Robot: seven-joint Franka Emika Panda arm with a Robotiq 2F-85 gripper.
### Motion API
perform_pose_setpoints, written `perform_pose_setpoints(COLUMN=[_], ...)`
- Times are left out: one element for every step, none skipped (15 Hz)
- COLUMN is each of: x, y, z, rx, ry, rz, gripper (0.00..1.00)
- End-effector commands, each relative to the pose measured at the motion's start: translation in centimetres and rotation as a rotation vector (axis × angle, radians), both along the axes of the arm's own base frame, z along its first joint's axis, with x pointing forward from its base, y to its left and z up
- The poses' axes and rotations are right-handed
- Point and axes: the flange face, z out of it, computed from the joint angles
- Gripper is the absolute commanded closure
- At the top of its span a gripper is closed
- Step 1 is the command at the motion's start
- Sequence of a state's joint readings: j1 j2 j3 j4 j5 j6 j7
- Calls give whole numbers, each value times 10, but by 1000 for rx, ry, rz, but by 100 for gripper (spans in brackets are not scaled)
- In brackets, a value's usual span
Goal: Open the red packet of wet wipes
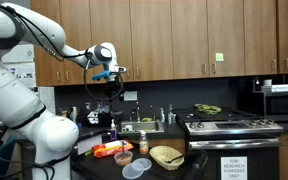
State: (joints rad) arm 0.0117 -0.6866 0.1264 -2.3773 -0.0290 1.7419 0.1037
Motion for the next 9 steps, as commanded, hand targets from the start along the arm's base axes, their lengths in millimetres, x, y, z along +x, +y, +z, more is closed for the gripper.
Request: perform_pose_setpoints(x=[0,0,0,0,0,0,0,2,2], y=[0,0,0,0,0,0,0,1,2], z=[1,1,1,1,1,1,1,1,0], rx=[0,0,0,0,0,0,9,20,30], ry=[-1,-1,-2,-2,-2,-2,-4,-5,-4], rz=[0,0,0,0,0,0,-4,-6,-5], gripper=[0,0,0,0,0,0,0,0,0])
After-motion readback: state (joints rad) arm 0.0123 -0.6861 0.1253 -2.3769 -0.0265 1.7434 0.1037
